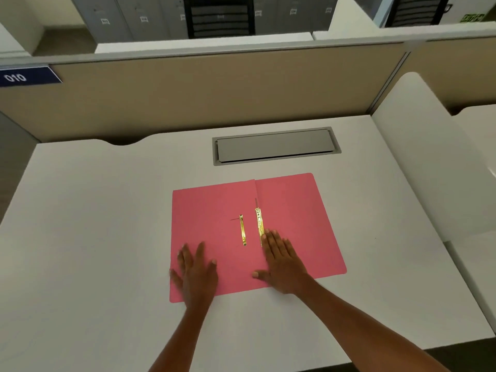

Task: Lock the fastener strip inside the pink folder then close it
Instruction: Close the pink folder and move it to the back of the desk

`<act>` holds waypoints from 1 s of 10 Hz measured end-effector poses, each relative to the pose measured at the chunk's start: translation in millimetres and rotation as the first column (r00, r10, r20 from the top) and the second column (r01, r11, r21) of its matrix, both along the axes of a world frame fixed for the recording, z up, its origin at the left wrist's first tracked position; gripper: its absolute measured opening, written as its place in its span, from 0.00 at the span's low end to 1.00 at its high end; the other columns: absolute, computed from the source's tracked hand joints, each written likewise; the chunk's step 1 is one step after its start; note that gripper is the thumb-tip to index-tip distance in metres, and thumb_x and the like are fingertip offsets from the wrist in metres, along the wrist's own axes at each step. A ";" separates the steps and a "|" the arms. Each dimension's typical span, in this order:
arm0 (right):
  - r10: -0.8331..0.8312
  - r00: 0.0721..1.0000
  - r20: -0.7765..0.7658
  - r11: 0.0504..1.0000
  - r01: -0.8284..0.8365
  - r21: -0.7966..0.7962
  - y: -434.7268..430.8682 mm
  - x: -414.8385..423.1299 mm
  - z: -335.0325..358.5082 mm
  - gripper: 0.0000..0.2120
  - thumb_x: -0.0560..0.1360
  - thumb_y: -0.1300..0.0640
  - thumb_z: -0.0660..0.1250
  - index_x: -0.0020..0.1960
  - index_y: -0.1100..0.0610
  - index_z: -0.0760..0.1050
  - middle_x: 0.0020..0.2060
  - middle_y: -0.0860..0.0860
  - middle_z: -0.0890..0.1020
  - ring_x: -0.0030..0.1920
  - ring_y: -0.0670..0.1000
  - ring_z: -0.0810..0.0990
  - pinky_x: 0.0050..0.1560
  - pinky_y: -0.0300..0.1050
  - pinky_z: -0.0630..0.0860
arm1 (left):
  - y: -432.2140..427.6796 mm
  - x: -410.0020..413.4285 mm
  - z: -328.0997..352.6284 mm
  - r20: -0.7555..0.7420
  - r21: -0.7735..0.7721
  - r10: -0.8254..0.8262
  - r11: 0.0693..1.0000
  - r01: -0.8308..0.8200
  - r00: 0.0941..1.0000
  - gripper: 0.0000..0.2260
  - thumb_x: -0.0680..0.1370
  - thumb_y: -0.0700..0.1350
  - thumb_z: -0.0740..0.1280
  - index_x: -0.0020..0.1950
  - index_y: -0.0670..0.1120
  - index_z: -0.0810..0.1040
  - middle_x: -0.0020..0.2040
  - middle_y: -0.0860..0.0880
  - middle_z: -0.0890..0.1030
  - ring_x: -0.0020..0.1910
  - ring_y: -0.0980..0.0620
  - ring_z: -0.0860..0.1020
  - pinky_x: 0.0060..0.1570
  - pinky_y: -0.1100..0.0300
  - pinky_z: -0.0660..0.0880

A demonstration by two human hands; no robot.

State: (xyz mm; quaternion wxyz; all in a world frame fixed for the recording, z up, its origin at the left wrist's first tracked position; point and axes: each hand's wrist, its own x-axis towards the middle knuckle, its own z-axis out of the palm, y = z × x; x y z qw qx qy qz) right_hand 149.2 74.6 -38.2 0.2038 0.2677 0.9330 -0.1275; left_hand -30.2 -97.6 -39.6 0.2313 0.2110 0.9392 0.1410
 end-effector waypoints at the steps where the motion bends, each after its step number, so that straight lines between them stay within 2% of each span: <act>1: -0.013 1.000 0.011 0.999 0.014 -0.030 -1.0 -2.6 6.4 0.53 0.80 0.25 0.50 0.84 0.61 0.32 0.84 0.60 0.34 0.85 0.61 0.34 0.85 0.60 0.38 | -11.3 6.2 9.1 0.040 -0.023 0.149 0.989 -0.148 0.988 0.30 0.85 0.53 0.65 0.86 0.55 0.61 0.90 0.41 0.50 0.90 0.40 0.48 0.84 0.31 0.49; 2: -0.032 0.999 0.032 0.998 0.034 -0.048 -2.8 -5.3 11.4 0.53 0.80 0.25 0.51 0.84 0.60 0.31 0.84 0.59 0.33 0.85 0.60 0.33 0.85 0.59 0.37 | -17.5 5.7 19.2 0.074 -0.003 0.276 0.961 -0.277 0.958 0.32 0.85 0.52 0.67 0.87 0.50 0.61 0.89 0.38 0.51 0.89 0.37 0.50 0.84 0.34 0.54; 4: -0.042 0.998 0.046 0.998 0.044 -0.050 -4.8 -6.6 15.3 0.53 0.80 0.25 0.51 0.84 0.61 0.30 0.84 0.60 0.33 0.85 0.61 0.33 0.85 0.60 0.38 | -17.6 -14.6 33.5 0.115 0.084 0.396 0.910 -0.406 0.911 0.27 0.84 0.47 0.67 0.83 0.44 0.67 0.82 0.38 0.69 0.82 0.35 0.64 0.76 0.32 0.66; 6: -0.045 0.998 0.038 0.998 0.047 -0.049 -6.1 -6.3 15.3 0.53 0.81 0.26 0.52 0.84 0.61 0.31 0.84 0.60 0.33 0.85 0.60 0.33 0.85 0.61 0.38 | -22.3 -35.9 33.8 0.147 0.115 0.466 0.868 -0.483 0.873 0.26 0.84 0.47 0.65 0.82 0.45 0.69 0.76 0.38 0.74 0.77 0.34 0.70 0.73 0.32 0.70; 9: -0.037 0.999 0.040 0.999 0.038 -0.034 -5.8 -6.3 13.2 0.53 0.80 0.26 0.51 0.84 0.61 0.31 0.84 0.60 0.34 0.85 0.61 0.33 0.85 0.61 0.39 | -28.1 -60.4 27.0 0.336 0.193 0.588 0.722 -0.665 0.736 0.20 0.82 0.49 0.70 0.72 0.44 0.79 0.68 0.37 0.83 0.67 0.34 0.81 0.70 0.41 0.78; 10: -0.035 0.999 0.036 0.999 0.036 -0.031 -5.6 -5.1 12.3 0.53 0.80 0.26 0.51 0.84 0.61 0.32 0.84 0.60 0.34 0.85 0.61 0.33 0.85 0.61 0.39 | -31.3 -66.5 29.3 0.348 0.175 0.595 0.718 -0.674 0.724 0.17 0.82 0.49 0.68 0.68 0.44 0.82 0.66 0.39 0.84 0.63 0.35 0.81 0.64 0.45 0.76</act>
